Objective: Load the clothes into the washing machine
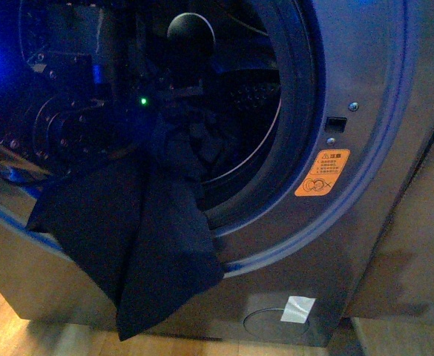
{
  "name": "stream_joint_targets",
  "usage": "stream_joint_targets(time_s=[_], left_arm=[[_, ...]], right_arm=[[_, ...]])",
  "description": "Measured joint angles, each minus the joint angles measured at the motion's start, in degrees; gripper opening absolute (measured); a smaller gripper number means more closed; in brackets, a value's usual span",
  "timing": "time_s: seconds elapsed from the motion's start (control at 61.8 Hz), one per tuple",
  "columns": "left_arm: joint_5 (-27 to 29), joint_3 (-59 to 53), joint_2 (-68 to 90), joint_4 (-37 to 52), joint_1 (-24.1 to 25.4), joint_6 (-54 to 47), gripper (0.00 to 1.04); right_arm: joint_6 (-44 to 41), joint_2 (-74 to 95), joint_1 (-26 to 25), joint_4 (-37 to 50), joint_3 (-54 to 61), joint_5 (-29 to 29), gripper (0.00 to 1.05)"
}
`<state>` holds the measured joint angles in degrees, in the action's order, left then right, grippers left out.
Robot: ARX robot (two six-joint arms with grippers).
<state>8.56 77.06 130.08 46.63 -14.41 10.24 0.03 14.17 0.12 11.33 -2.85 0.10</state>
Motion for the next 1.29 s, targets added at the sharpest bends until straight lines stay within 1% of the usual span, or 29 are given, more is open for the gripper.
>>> stream_joint_targets(time_s=[0.243,0.324,0.437,0.615,0.679,0.777,0.874,0.987,1.052,1.084,1.132,1.165,1.294], left_arm=[[0.35,8.70,2.97,-3.39,0.00,-2.14,0.14],[0.37,9.68,3.56,-3.67,0.00,-2.78,0.14],[0.48,11.32,4.76,-4.39,-0.04,-3.48,0.14],[1.81,14.60,7.17,-6.16,-0.22,-5.25,0.14],[2.47,16.22,8.04,-7.76,-0.42,-6.38,0.14],[2.45,18.51,8.70,-12.81,-0.68,-6.86,0.14],[1.99,19.47,8.92,-16.00,-0.76,-7.21,0.31],[1.84,19.50,8.92,-16.87,-0.76,-7.19,0.49],[1.79,19.12,8.87,-16.74,-0.66,-6.93,0.59],[1.79,18.86,8.81,-16.55,-0.59,-6.73,0.63],[1.70,17.68,8.33,-16.11,-0.35,-6.45,0.72],[1.53,17.00,8.15,-15.69,-0.24,-6.27,0.75],[0.33,11.19,5.22,-13.07,0.31,-5.53,0.98]], right_arm=[[-0.02,-3.45,0.00,-0.72,2.36,-0.02,0.02],[0.00,-4.17,0.00,-1.29,2.60,-0.04,0.02],[-0.02,-10.54,0.00,-9.57,2.58,-0.07,0.02],[0.00,-13.86,0.00,-11.21,2.58,-0.07,0.02],[0.00,-13.88,0.00,-11.23,2.58,-0.09,0.02],[0.00,-13.92,0.00,-11.26,2.58,-0.07,0.02],[0.00,-13.92,0.00,-11.26,2.58,-0.09,0.02],[0.00,-13.92,0.00,-11.26,2.58,-0.07,0.02],[-0.02,-13.92,0.00,-11.26,2.58,-0.09,0.02],[0.00,-13.92,0.00,-11.26,2.58,-0.07,0.02],[-0.02,-13.92,0.00,-11.26,2.58,-0.09,0.02],[0.00,-13.92,0.00,-11.26,2.58,-0.07,0.02],[0.00,-13.92,0.00,-11.28,2.58,-0.09,0.02]])
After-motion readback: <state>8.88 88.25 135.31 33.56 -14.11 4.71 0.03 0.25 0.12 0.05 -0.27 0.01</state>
